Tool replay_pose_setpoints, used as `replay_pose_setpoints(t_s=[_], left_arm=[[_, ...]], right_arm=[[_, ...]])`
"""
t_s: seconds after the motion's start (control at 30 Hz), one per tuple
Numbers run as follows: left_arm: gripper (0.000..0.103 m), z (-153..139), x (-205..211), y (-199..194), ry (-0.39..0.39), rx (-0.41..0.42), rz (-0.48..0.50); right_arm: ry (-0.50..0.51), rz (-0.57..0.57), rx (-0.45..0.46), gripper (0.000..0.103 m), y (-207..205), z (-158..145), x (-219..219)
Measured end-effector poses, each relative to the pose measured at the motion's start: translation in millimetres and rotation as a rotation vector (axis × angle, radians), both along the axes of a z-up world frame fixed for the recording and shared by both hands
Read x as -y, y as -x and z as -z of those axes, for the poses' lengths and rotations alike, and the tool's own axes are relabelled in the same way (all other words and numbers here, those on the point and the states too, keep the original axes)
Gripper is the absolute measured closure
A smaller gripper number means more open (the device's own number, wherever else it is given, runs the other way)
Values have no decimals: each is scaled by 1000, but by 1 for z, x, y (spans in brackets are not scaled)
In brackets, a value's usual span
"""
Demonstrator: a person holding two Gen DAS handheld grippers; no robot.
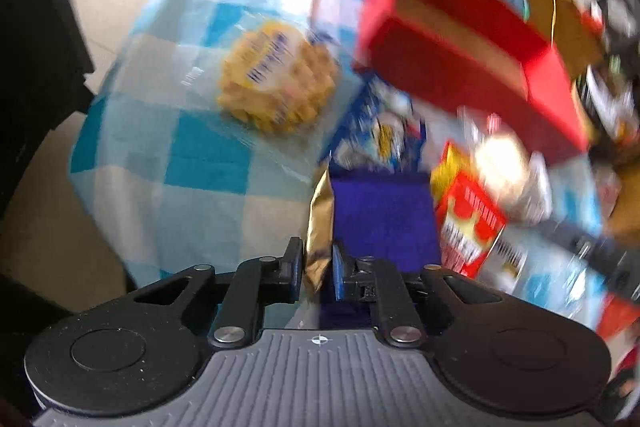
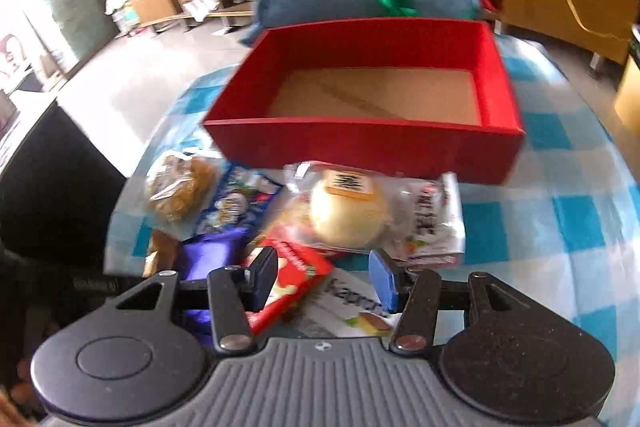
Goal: Organize snacks
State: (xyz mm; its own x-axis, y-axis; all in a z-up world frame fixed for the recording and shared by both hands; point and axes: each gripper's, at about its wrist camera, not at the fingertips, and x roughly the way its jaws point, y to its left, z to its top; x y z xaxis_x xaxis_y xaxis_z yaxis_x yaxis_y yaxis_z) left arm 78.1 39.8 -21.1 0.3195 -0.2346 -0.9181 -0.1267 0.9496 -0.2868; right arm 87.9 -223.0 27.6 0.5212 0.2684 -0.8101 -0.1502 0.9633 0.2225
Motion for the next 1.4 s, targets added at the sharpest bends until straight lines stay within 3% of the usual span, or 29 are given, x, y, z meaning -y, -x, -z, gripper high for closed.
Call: replay_pose_setpoints(t_s=[0.1, 0.17, 0.23, 0.37, 0.43, 0.5, 0.6, 0.67, 0.73, 0.77, 0.97, 1.03, 1.1, 1.23, 1.33, 1.4], left_arm=[[79, 7, 9, -7, -36, 11, 25], [70, 9, 6, -11, -38, 19, 30], [53, 12, 1, -12, -46, 17, 2], [50, 13, -1, -16, -13, 20, -4], [52, 14, -7, -17, 66, 11, -23], [56, 14, -12, -16, 92, 4, -27], [57, 11, -8, -14, -62, 31, -12], [50, 10, -3, -13, -130, 43, 8], [32, 9, 0, -11, -198, 58, 18], [29, 9, 1, -10, -226, 65, 28], [20, 17, 11, -10, -359, 69, 124], [30, 14, -4, -10, -309, 60, 76], [34, 15, -20, -12, -227, 28, 25], [35, 19, -37, -11, -146, -1, -43], [31, 19, -60, -6, 7, -15, -135], [32, 20, -65, -6, 42, -22, -154]], right_arm=[[14, -7, -35, 58, -5, 10, -4], [11, -31, -54, 58, -5, 16, -11], [7, -58, -60, 58, -5, 18, -19], [-33, -68, -76, 58, -6, 22, -32], [-5, -64, -68, 58, -7, 24, -40], [17, -60, -64, 58, -7, 24, -44], [57, -71, -36, 58, -6, 21, -50], [87, -96, -12, 58, -5, 17, -58], [105, -136, 3, 58, -5, 14, -68], [112, -158, 2, 57, -8, 14, -74], [253, -309, -5, 51, -16, 23, -120], [252, -322, -30, 51, -21, 27, -128], [247, -325, -48, 51, -27, 31, -135], [225, -300, -83, 51, -34, 33, -139], [189, -261, -97, 43, -34, 30, -138], [205, -249, -89, 43, -32, 27, -144]])
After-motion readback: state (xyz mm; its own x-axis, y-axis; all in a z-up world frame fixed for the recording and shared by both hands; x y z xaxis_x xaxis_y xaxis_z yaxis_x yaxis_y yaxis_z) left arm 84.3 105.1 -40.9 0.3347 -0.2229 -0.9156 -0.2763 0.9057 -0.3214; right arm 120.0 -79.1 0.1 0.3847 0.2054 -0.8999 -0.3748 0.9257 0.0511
